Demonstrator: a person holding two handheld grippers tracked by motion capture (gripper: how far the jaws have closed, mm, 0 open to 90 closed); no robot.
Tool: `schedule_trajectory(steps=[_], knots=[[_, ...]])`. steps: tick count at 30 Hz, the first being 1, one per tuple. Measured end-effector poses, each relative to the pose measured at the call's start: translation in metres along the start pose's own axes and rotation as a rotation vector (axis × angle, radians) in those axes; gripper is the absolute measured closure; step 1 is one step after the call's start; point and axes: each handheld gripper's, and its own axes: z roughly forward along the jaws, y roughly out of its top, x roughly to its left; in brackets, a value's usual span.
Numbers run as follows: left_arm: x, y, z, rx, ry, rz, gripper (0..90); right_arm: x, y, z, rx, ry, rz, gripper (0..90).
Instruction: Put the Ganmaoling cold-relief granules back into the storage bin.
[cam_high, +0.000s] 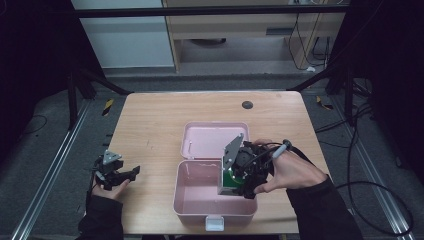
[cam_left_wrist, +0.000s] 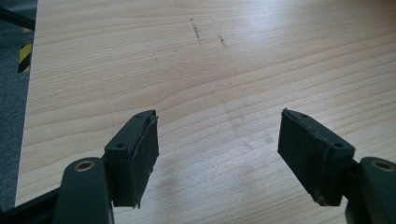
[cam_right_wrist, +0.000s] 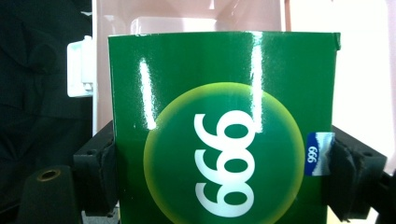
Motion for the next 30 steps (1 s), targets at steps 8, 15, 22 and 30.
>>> schedule_trajectory(steps=[8,15,22,30], knots=[[0.000,0.000,0.000,-0.001,0.001,0.000,28.0,0.003,0.002,0.015,0.031,0.013,-0.018,16.3],[0.001,0.000,0.000,0.002,0.002,0.002,28.0,0.002,-0.002,0.030,0.054,0.035,-0.004,16.3],[0.001,0.000,-0.001,0.000,0.000,0.002,28.0,0.003,0.000,0.041,0.081,0.043,-0.018,16.4],[0.001,0.000,-0.001,0.000,0.000,0.000,27.9,0.002,0.000,0.052,0.082,0.059,-0.014,16.4]])
